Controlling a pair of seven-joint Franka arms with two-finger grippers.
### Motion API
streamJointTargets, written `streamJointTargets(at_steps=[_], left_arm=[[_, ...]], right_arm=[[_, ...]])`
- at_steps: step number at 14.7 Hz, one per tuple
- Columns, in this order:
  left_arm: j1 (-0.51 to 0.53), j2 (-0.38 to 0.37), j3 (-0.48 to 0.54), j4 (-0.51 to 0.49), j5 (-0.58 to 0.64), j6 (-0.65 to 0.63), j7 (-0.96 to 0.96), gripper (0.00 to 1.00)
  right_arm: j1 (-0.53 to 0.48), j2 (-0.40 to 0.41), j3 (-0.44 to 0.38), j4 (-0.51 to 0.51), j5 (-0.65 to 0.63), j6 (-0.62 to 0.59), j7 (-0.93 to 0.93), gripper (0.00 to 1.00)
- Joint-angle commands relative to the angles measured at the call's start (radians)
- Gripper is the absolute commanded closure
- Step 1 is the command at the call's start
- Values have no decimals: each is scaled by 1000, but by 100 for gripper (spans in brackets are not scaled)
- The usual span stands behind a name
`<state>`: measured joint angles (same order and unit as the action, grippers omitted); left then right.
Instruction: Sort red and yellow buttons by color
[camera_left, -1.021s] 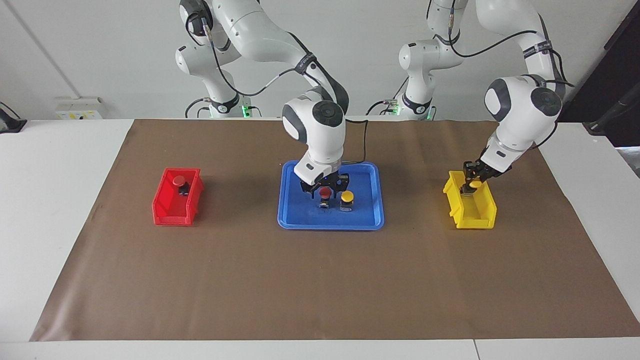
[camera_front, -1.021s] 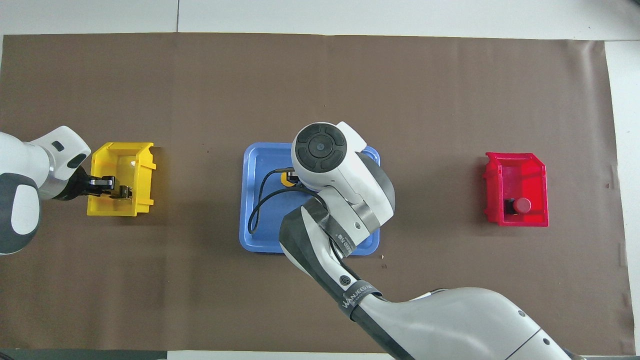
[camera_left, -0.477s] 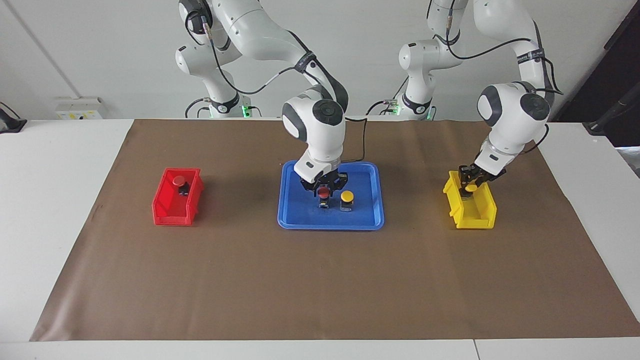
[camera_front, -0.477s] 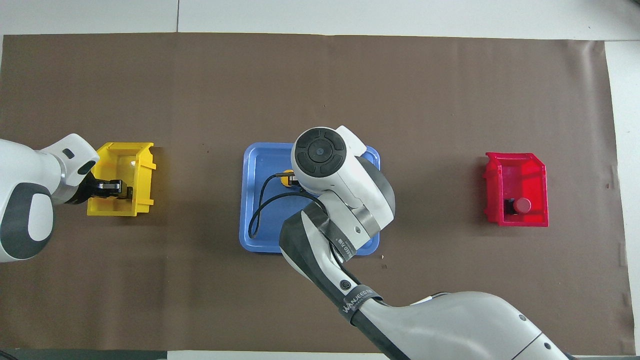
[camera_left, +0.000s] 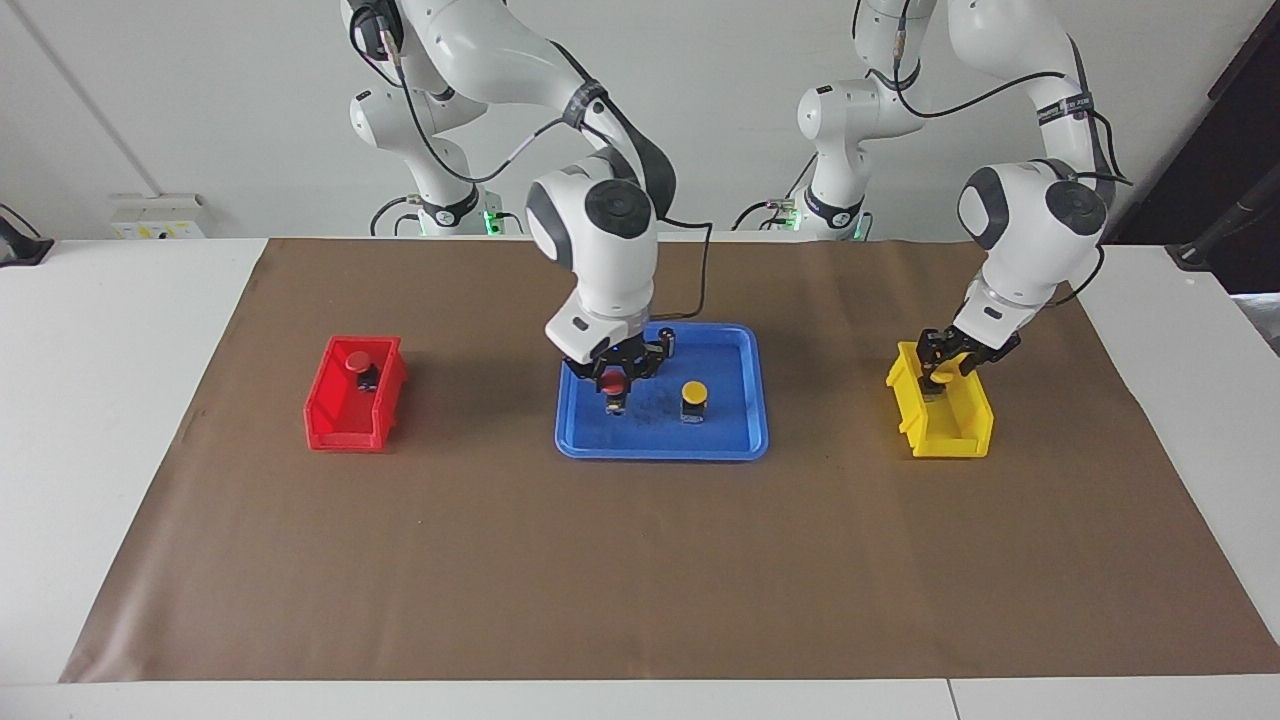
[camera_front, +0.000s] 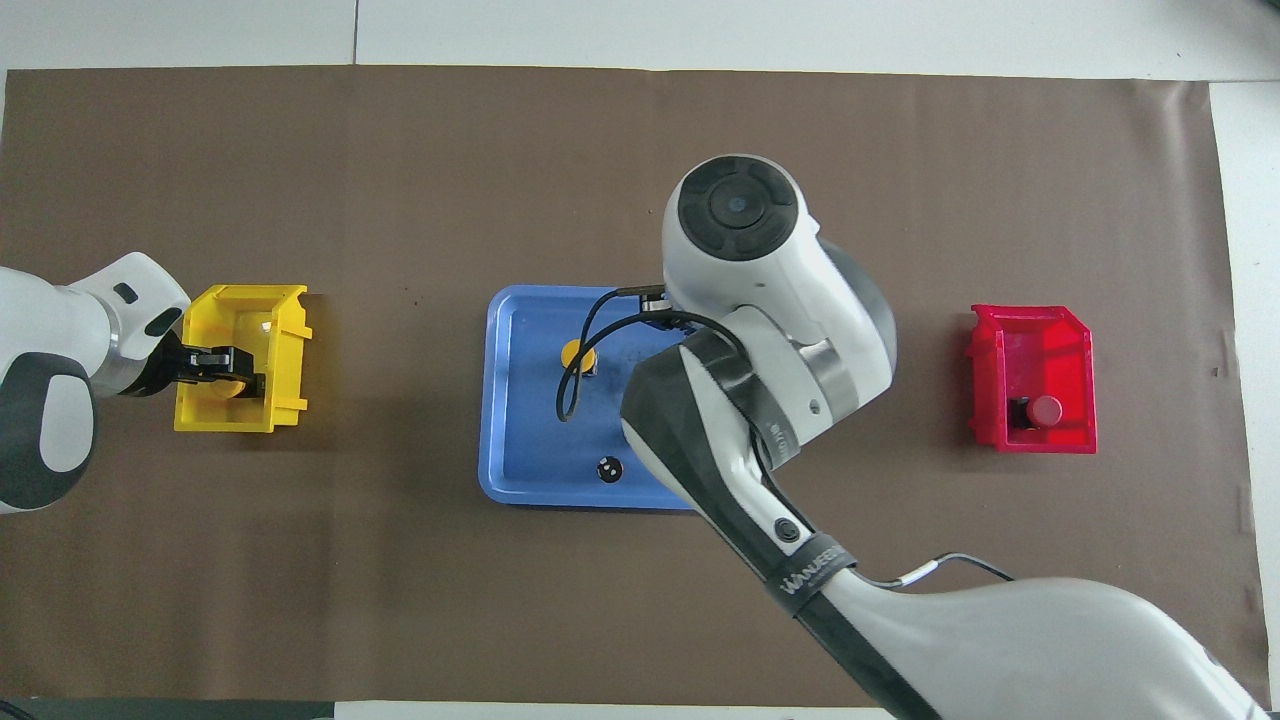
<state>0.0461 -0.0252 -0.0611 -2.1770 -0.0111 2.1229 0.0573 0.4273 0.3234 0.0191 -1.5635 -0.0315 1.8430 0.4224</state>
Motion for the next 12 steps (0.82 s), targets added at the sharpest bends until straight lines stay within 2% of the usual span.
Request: streamJointTargets(at_steps=[1, 2, 3, 4, 6, 8, 9, 12], left_arm=[[-3, -2, -9, 228, 16, -255, 4, 0], [-20, 7, -14, 297, 16, -314, 4, 0], [-73, 8, -14, 313, 13, -322, -10, 0], [-144, 4, -14, 277, 7, -267, -39, 0], [-332, 19, -14, 177, 7, -30, -304, 0], [-487, 161, -13, 212, 8, 75, -404, 0], [-517, 207, -14, 247, 8, 93, -415, 0], [-606, 281, -14, 281, 10, 149, -534, 0]], right_arm=[[-200, -156, 16, -97, 7, -96, -308, 87], [-279, -190, 16, -133, 8, -102, -433, 87], [-356, -213, 18, -159, 10, -100, -552, 86], [-430, -216, 18, -177, 15, -87, -654, 86], [-502, -256, 16, -303, 25, 48, -758, 86], [-536, -297, 18, -427, 25, 168, -780, 86], [-538, -311, 16, -478, 25, 220, -786, 86], [-570, -320, 15, -550, 25, 289, -798, 86]])
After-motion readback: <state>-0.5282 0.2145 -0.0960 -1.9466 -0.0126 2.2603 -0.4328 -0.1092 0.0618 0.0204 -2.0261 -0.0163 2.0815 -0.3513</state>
